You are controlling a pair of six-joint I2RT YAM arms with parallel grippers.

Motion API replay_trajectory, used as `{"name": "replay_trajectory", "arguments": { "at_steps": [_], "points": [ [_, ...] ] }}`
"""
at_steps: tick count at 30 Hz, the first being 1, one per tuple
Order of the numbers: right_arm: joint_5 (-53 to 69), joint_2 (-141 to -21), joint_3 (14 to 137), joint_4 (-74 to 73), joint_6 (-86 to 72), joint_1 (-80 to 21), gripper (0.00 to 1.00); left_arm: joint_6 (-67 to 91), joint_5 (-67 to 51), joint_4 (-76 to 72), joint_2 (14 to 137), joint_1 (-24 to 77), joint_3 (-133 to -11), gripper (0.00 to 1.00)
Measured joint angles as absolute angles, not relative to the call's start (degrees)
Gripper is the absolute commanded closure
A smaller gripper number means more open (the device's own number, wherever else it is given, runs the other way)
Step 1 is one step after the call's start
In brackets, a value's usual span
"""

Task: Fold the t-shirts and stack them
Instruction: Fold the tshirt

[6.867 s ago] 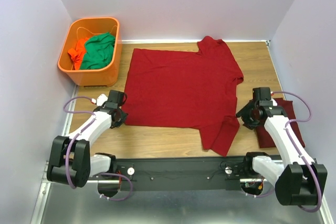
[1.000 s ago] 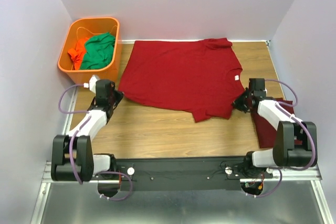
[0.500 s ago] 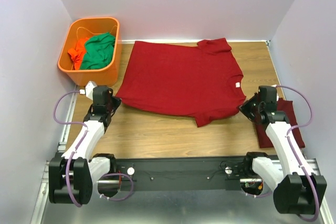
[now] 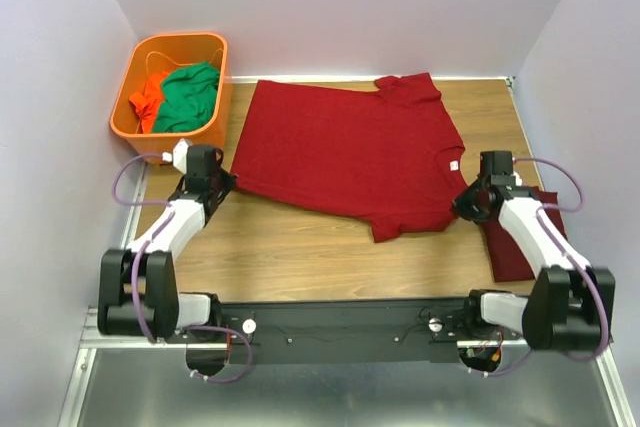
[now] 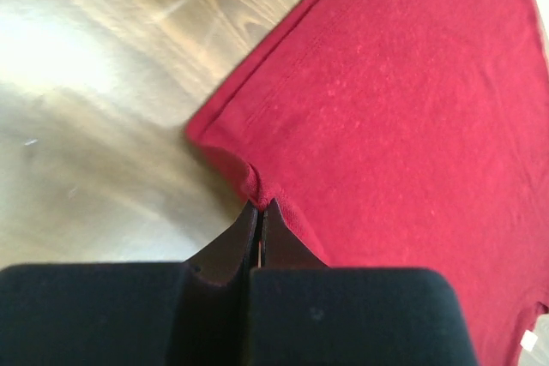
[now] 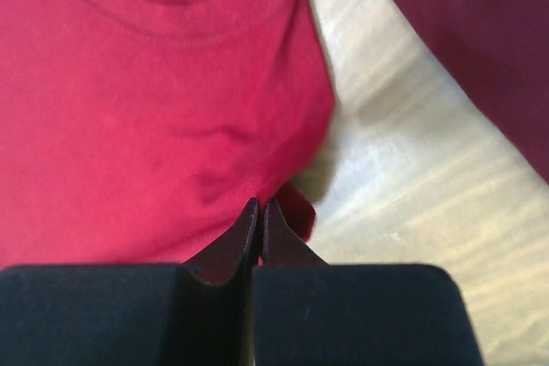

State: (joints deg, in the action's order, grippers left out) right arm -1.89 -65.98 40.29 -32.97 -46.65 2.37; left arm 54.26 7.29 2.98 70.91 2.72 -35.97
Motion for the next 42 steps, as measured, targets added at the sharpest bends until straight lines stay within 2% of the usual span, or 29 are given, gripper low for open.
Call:
{"name": "replay_trajectory", "arguments": {
  "at_steps": [6, 14, 42],
  "points": [
    [-2.0, -75.9, 44.3, -28.7, -45.3, 2.4, 0.99, 54.3, 7.0, 1.7, 81.5, 4.1, -42.4, 1.0],
    [-2.0, -82.1, 47.8, -24.3, -44.1, 2.4, 0.99, 54.3, 6.8, 0.5, 86.9, 4.3, -47.1, 1.0],
    [-1.1, -87.7, 51.5, -20.1, -42.4, 4.9, 0.99, 54.5, 6.8, 0.0, 94.8, 4.3, -55.5, 1.0]
  ]
}}
